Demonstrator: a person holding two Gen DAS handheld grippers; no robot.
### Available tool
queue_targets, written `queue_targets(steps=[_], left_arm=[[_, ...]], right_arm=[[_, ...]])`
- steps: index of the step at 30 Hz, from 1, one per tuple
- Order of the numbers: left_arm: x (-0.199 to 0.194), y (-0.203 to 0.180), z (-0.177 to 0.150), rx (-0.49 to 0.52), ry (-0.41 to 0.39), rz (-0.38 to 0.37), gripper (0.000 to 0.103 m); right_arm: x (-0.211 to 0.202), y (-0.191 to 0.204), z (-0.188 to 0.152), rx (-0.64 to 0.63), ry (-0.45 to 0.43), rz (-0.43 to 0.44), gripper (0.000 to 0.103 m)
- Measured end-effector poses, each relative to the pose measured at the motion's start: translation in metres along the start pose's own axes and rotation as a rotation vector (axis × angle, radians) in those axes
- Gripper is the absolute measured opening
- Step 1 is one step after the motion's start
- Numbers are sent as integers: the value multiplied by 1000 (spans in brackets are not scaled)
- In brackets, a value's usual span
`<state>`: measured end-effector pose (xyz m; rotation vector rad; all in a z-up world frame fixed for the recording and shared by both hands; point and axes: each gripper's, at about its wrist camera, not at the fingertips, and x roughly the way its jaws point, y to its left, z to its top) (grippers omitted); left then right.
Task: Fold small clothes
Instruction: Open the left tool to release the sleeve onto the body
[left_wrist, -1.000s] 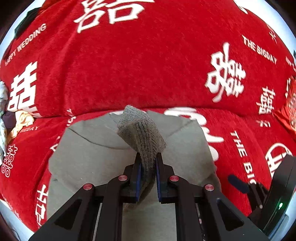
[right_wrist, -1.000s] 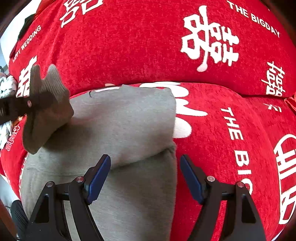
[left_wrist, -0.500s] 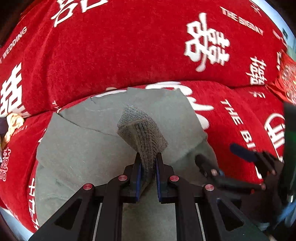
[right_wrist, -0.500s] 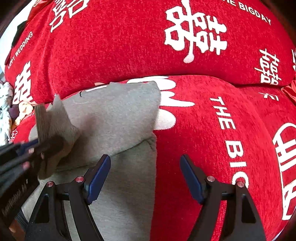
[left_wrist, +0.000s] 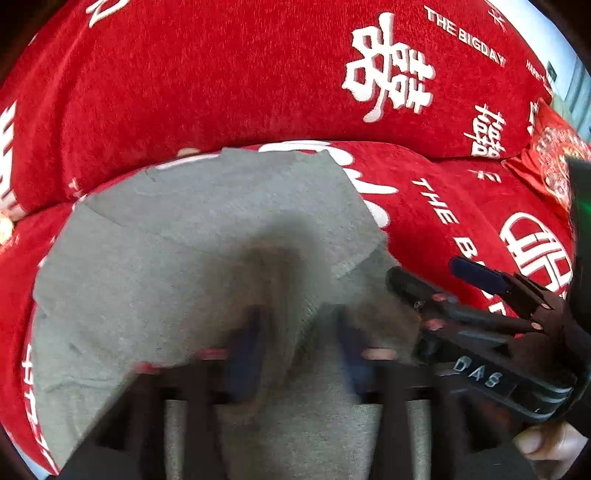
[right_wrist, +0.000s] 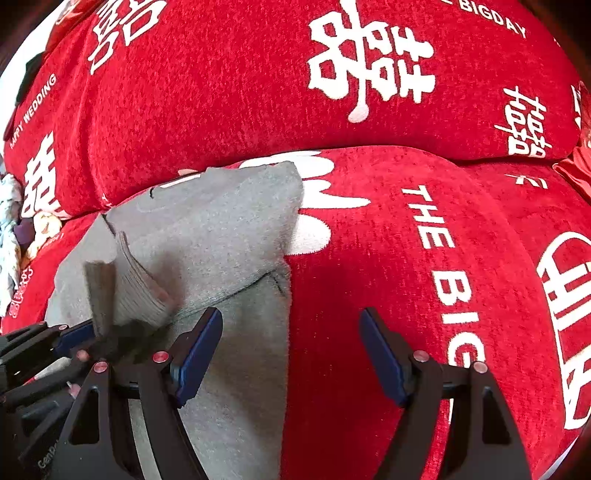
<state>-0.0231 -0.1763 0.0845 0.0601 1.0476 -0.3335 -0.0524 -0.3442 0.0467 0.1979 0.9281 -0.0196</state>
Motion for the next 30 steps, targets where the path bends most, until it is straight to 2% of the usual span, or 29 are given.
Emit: queue_targets(steps=[1, 3, 7, 10, 12, 14, 16, 18, 21, 24, 26, 30], left_arm=[[-1, 6, -1, -26, -13, -9, 83], [-3, 18, -1, -82, -30, -53, 84], [-5, 35, 0, -142, -3, -173, 84], [-14, 39, -1, -117, -7, -217, 84], [-27, 43, -5, -93, -27, -286, 84], [-40, 43, -8, -54, -42, -316, 84], [-46, 45, -8, -24, -68, -283, 84], [-44, 52, -7, -30, -69, -237, 84], [-30, 71, -3, -102, -33, -205, 84], [-18, 89, -5, -149, -7, -153, 84], [-11, 99, -8, -159, 9, -123, 84], [1, 112, -15, -163, 43, -73, 84]], right_arm=[[-1, -2, 0, 8, 0, 6, 79], [-2, -5, -2, 23, 1, 32, 79], [-8, -5, -6, 25, -6, 48, 79], [-16, -7, -7, 53, -14, 106, 79], [-27, -13, -6, 100, -47, 125, 79], [-37, -18, -4, 143, -84, 146, 79], [-42, -17, 0, 159, -88, 184, 79], [-36, -10, 1, 133, -39, 215, 79], [-18, 3, -5, 95, 46, 244, 79], [-7, 17, -10, 42, 65, 225, 79], [-4, 34, -7, -61, 52, 221, 79], [20, 72, -1, -327, 63, 123, 79]])
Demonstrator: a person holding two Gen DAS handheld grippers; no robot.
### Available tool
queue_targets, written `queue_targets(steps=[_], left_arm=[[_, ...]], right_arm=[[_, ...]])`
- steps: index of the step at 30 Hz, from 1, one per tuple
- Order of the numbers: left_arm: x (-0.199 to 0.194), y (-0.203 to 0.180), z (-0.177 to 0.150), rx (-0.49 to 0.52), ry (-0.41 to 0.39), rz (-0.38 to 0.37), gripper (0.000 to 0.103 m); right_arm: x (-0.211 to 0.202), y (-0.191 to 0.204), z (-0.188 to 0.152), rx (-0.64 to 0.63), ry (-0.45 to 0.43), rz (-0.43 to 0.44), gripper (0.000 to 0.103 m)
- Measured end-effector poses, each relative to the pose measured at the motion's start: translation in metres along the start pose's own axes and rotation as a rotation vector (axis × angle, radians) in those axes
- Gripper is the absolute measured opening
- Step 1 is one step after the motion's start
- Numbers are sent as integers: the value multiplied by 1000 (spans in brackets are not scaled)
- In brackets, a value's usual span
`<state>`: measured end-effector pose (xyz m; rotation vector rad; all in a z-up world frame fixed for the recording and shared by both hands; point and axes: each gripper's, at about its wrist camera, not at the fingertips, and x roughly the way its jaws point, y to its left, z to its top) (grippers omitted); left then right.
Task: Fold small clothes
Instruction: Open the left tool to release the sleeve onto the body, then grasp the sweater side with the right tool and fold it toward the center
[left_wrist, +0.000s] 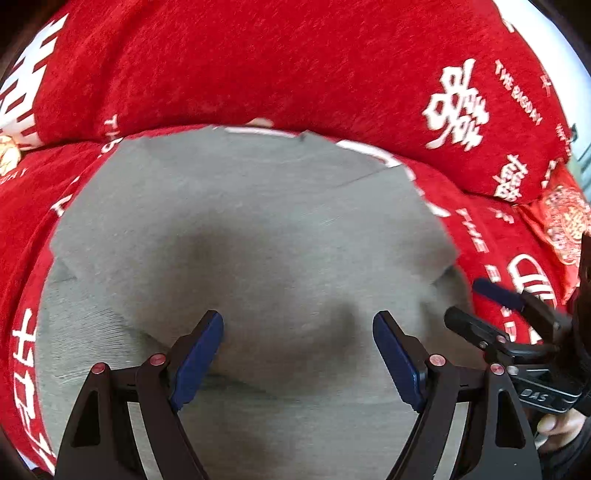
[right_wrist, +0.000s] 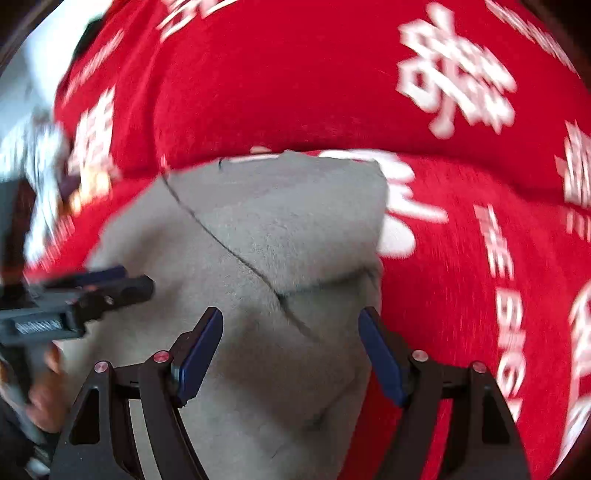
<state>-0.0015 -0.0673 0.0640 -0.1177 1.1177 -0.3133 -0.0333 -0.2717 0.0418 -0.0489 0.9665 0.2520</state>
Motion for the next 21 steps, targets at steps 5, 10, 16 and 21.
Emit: queue_targets(steps=[5, 10, 16, 21], left_arm=[[3, 8, -5, 28, -3, 34, 84], [0, 8, 0, 27, -6, 40, 84], [8, 11, -2, 37, 1, 63, 84], [-5, 7, -1, 74, -23, 82, 84]], right_arm=[[14, 23, -4, -160, 47, 54, 29], [-12, 29, 5, -170, -13, -1, 4], [-8, 19, 12, -165, -24, -47, 5], [9, 1, 6, -47, 33, -53, 13]])
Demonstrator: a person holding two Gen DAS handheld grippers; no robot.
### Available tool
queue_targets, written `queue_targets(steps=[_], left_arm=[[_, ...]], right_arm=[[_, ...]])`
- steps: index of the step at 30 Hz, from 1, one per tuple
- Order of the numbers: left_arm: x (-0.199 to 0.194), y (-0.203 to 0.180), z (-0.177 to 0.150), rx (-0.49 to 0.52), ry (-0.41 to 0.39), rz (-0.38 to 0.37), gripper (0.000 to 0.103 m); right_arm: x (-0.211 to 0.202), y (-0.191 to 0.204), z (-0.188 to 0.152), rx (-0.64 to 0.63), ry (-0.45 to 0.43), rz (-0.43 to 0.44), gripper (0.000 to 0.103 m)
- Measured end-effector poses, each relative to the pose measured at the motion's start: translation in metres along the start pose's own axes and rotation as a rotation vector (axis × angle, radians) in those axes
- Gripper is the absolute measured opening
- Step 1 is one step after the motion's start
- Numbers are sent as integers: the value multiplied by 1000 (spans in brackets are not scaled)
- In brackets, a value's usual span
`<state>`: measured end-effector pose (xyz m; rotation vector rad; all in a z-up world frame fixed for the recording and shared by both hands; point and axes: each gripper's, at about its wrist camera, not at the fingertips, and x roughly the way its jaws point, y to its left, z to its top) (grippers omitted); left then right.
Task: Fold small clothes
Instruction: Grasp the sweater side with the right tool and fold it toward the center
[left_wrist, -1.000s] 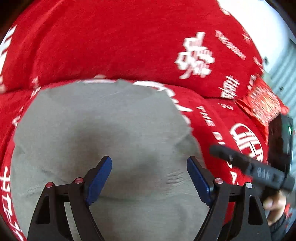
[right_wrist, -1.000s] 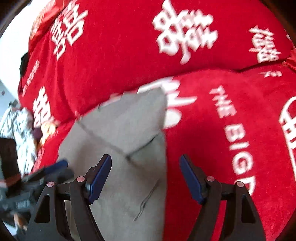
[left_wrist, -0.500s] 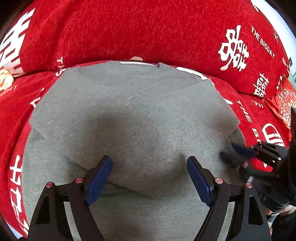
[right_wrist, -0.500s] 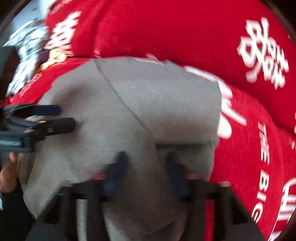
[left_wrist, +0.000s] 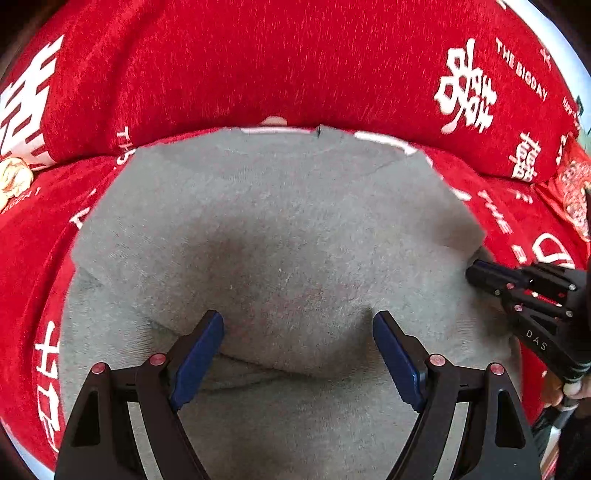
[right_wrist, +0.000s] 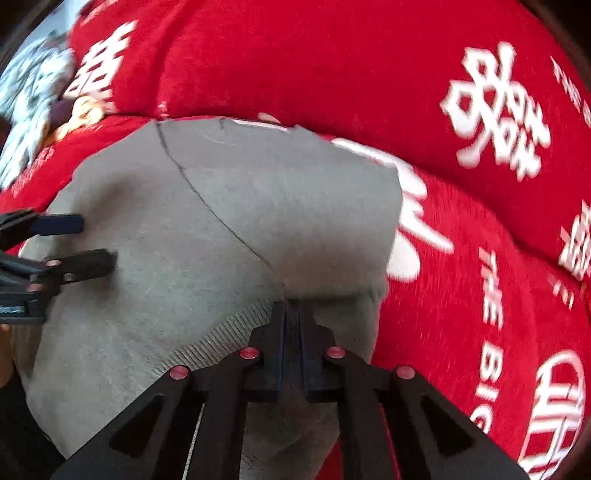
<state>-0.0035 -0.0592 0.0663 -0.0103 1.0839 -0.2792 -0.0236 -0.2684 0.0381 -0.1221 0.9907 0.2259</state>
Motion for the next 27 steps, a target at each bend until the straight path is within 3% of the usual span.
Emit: queue_targets(steps=[2, 4, 5, 8, 11, 14, 19, 21, 23, 25, 27], left_arm=[[-7, 7, 4, -4, -37, 30, 84], [-8, 18, 9, -16, -63, 68, 84], [-4, 28, 12, -45, -64, 84, 84], [17, 52, 12, -117, 5, 94, 84], [5, 55, 8, -78, -63, 75, 84], [-5, 75, 17, -127, -124, 77, 84], [5, 128, 24, -278, -117, 37, 84], [21, 141, 18, -295, -75, 51, 84], [18, 144, 10, -287, -120, 24, 84], [19, 143, 8, -294, -128, -5, 93], [20, 139, 6, -275, -130, 12, 93]], right_arm=[[-13, -4, 2, 46, -43, 13, 26], [-30, -3, 7, 69, -103, 16, 62], [-36, -1, 11, 73, -133, 26, 68], [-44, 10, 31, 64, -154, 67, 69], [-39, 32, 60, 31, -145, 104, 69], [-23, 60, 91, -24, -123, 134, 69], [34, 119, 151, -144, -50, 152, 69], [66, 141, 175, -161, 1, 170, 69], [91, 157, 190, -167, 43, 175, 69], [118, 174, 205, -154, 83, 191, 69], [143, 189, 215, -138, 121, 211, 69]])
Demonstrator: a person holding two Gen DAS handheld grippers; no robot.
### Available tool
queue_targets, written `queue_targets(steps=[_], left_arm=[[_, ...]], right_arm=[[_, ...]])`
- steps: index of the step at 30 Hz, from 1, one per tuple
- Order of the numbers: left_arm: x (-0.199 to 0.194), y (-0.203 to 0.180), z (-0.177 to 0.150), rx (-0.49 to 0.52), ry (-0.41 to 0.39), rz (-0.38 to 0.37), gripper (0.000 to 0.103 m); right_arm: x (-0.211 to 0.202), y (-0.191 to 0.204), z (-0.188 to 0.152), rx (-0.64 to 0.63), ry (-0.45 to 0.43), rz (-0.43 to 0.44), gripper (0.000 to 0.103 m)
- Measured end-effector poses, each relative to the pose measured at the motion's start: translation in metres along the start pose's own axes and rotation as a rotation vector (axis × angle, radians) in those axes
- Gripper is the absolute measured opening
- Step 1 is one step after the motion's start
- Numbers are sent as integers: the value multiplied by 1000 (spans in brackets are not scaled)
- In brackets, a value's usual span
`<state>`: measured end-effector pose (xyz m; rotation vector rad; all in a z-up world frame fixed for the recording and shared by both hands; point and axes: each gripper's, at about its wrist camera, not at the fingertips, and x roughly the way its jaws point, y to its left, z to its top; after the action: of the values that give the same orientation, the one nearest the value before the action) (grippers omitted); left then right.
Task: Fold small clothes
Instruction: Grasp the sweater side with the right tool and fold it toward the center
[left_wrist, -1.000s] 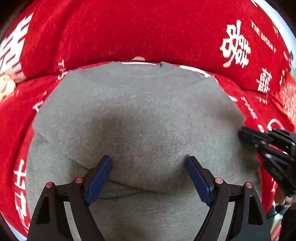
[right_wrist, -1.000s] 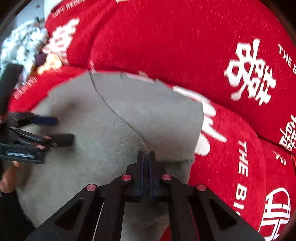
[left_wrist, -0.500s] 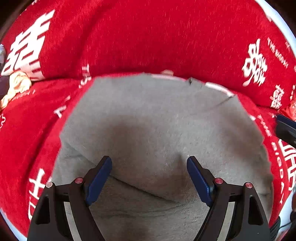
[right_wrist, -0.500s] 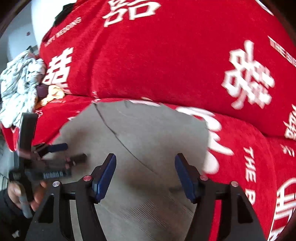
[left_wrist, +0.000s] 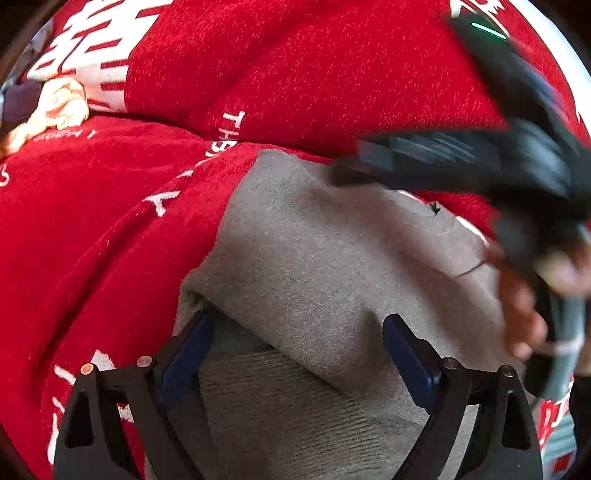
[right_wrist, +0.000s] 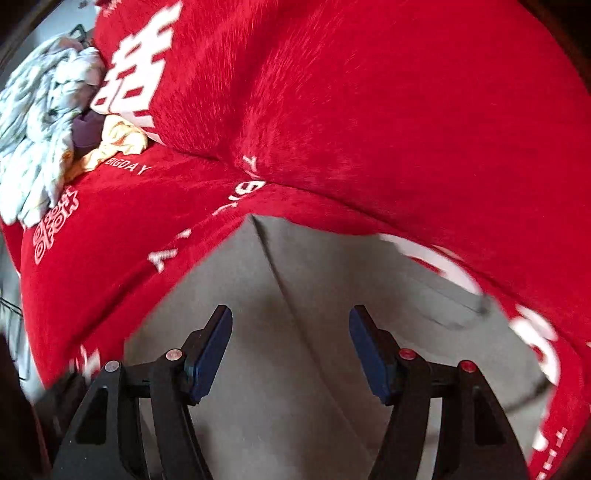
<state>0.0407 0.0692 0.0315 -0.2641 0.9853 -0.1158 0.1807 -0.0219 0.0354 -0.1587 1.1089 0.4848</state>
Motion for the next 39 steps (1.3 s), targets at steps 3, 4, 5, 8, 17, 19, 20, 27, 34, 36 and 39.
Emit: queue_targets(steps=[3, 4, 5, 8, 17, 19, 20, 27, 34, 36, 39], left_arm=[[2, -7, -1, 31, -3, 37, 93], [2, -6, 0, 31, -4, 37, 93], [2, -7, 0, 26, -7, 31, 93], [3, -5, 1, 11, -11, 13, 93], [9, -15, 1, 27, -11, 14, 100], [10, -15, 1, 19, -13, 6, 100], [10, -15, 1, 16, -15, 3, 100], [6, -21, 0, 23, 6, 28, 100], [-13, -38, -30, 88, 45, 60, 100], [-12, -47, -45, 193, 13, 160, 103], [-18, -38, -55, 188, 36, 161, 103]], right_arm=[[37, 14, 16, 0, 39, -22, 70], [50, 17, 19, -4, 58, -36, 70], [60, 19, 21, -9, 69, -57, 69], [70, 17, 33, 2, 34, -83, 72], [41, 13, 39, 15, -23, -121, 80], [4, 7, 17, 33, -58, -84, 80], [-11, 3, 4, 43, -56, -80, 80], [-91, -31, -130, 139, -50, -97, 81], [-109, -37, -214, 140, -111, -150, 80], [-121, -40, -227, 122, -141, -170, 80], [-133, -54, -252, 134, -122, -236, 81]])
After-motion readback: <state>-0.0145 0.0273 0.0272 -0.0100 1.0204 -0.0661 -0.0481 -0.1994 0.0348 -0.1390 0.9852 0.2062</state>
